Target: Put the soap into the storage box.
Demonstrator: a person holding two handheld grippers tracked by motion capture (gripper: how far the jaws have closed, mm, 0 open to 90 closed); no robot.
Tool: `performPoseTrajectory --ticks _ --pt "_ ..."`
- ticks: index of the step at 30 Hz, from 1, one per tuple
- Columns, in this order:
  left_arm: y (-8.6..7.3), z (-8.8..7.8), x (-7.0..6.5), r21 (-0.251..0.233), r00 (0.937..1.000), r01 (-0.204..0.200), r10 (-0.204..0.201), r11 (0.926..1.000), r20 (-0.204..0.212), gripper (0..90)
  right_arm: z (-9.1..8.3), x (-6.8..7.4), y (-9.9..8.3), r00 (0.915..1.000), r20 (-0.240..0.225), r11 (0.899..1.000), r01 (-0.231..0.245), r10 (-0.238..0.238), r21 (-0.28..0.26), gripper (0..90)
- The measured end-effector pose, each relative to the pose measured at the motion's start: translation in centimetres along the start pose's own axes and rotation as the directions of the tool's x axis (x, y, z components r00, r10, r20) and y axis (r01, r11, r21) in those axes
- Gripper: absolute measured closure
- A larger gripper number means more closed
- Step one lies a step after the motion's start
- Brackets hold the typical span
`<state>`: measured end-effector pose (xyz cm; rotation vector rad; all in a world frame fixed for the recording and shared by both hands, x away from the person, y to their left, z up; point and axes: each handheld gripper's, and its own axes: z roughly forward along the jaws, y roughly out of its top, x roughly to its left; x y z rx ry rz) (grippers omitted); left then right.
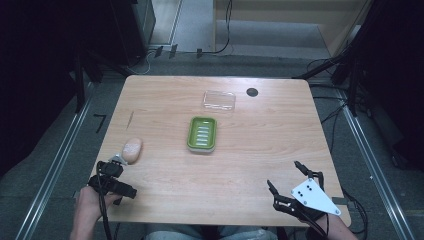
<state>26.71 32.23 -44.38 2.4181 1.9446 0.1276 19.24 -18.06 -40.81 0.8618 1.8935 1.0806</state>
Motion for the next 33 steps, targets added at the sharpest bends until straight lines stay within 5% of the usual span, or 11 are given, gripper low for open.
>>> performPoseTrajectory --ticks 33 --pt "0.49 -0.88 0.60 -0.071 0.9996 0.017 -0.019 0.9973 -0.022 5.5 0.38 0.38 0.32 0.9997 -0.016 1.000 0.017 -0.017 -0.001 13.1"
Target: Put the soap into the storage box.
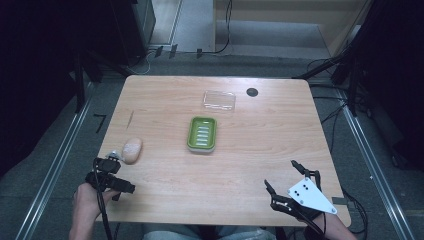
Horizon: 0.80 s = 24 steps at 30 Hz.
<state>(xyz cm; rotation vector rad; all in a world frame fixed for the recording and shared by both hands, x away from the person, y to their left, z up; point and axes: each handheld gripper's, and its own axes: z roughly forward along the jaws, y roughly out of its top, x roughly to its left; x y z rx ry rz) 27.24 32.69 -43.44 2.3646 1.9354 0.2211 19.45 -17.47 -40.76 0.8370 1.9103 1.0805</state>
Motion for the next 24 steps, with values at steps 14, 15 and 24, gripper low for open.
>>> performPoseTrajectory --ticks 14,15,24 --pt "2.7 -0.4 0.5 -0.044 0.9998 0.007 -0.006 0.9990 0.018 0.0 0.2 0.0 0.0 1.0000 -0.007 1.000 0.002 -0.002 0.002 13.1" --pt "2.9 -0.4 0.6 -0.045 0.9998 0.009 -0.008 0.9989 0.019 0.0 0.2 0.0 0.0 1.0000 -0.005 1.000 0.000 0.000 0.002 13.1" --pt "4.5 -0.1 1.2 -0.052 0.9999 0.011 -0.010 0.9986 0.012 0.0 0.4 0.1 0.1 0.9999 -0.013 1.000 0.006 -0.006 0.003 13.1"
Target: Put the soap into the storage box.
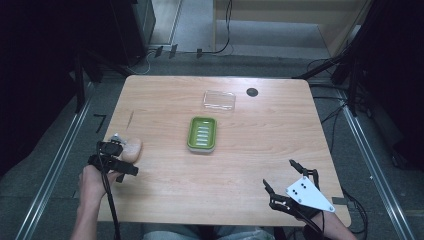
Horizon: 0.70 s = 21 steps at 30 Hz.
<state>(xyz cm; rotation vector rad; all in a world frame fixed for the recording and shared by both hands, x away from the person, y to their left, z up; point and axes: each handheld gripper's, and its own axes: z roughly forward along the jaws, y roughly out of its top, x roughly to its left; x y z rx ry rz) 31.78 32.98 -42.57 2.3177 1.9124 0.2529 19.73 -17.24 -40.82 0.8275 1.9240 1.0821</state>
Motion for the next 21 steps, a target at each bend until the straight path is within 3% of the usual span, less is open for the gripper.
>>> performPoseTrajectory --ticks 9,21 --pt "1.3 0.1 0.8 -0.017 0.9999 0.015 -0.015 0.9997 0.001 0.0 -0.1 -0.1 0.0 1.0000 0.003 1.000 -0.004 0.004 0.001 13.1" --pt "3.7 0.6 1.0 -0.022 1.0000 -0.001 0.001 0.9998 0.000 0.0 -0.2 0.0 -0.1 1.0000 0.006 1.000 0.000 0.000 0.008 13.1"
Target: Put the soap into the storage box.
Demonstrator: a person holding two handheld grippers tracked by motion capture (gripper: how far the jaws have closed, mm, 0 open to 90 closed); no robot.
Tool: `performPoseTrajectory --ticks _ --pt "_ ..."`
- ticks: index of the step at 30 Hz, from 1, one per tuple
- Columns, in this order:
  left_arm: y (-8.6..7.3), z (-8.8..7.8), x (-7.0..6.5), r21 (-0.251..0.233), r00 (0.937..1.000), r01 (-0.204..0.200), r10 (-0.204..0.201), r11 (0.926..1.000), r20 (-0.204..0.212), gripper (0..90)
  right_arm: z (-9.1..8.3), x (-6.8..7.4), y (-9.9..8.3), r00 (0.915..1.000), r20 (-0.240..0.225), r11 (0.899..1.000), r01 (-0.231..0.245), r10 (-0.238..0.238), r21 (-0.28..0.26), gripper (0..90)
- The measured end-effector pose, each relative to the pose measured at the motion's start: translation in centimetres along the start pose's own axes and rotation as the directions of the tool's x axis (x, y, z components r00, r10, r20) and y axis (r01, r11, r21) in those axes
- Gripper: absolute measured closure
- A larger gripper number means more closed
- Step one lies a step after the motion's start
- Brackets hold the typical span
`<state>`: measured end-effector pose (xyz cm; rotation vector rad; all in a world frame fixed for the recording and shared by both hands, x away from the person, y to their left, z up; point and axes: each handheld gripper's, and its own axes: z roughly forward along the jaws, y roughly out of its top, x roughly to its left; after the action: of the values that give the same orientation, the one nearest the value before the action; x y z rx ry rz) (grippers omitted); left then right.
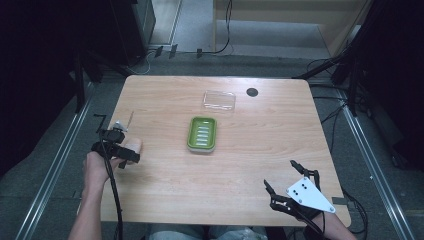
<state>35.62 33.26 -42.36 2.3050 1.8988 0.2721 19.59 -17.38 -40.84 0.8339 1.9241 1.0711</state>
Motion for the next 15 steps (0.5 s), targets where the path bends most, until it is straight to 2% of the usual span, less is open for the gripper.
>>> performPoseTrajectory --ticks 8,15 --pt "1.2 0.2 0.2 0.009 1.0000 -0.006 0.006 0.9999 -0.001 0.0 0.0 0.0 0.0 1.0000 0.001 1.000 -0.001 0.001 0.003 13.1" --pt "2.4 0.7 0.3 0.015 1.0000 0.004 -0.004 0.9999 0.004 0.0 0.0 0.0 0.0 1.0000 -0.001 1.000 0.003 -0.003 0.002 13.1"
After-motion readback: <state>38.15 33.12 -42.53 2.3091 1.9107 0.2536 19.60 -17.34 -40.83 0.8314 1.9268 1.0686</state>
